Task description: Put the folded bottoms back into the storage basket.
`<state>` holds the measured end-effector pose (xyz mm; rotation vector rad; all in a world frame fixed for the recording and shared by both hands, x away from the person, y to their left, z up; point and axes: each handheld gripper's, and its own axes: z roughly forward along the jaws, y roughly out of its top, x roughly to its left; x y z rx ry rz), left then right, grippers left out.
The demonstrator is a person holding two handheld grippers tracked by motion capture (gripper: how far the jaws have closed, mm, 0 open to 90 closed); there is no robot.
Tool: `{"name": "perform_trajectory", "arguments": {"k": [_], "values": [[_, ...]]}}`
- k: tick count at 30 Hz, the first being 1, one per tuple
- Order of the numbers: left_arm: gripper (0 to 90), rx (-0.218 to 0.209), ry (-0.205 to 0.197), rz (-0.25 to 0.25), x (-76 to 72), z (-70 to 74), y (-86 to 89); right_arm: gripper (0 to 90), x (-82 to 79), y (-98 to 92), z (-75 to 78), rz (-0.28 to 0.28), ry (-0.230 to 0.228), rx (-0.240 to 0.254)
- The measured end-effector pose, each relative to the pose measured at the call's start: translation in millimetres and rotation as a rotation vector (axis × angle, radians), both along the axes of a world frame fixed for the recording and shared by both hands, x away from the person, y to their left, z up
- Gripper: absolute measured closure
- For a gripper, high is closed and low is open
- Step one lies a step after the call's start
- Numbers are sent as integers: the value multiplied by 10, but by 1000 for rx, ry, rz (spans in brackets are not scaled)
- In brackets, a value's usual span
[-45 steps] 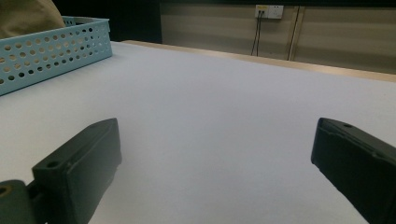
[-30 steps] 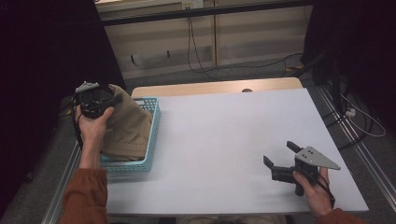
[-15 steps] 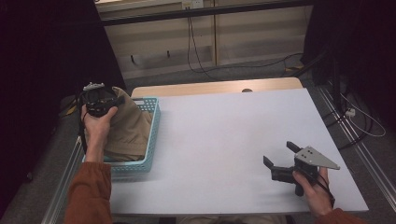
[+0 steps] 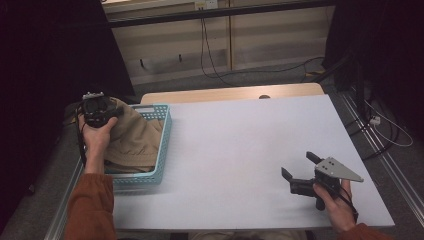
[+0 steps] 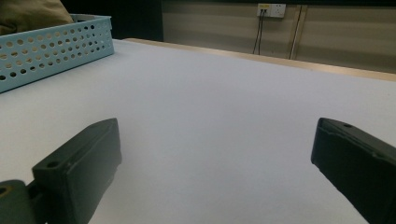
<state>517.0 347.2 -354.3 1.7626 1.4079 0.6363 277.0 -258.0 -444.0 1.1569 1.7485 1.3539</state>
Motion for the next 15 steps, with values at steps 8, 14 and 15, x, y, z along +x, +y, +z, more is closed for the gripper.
{"name": "perform_trajectory", "arguments": {"k": [8,14,15], "values": [[866,-23,21,29,-17,-130,145,17,8,-1,-7,1,5,0],[866,15,49,42,18,-252,132,17,9,4,-8,-4,5,-3],[867,15,53,43,26,-261,134,17,8,5,-8,-3,5,-4]]}}
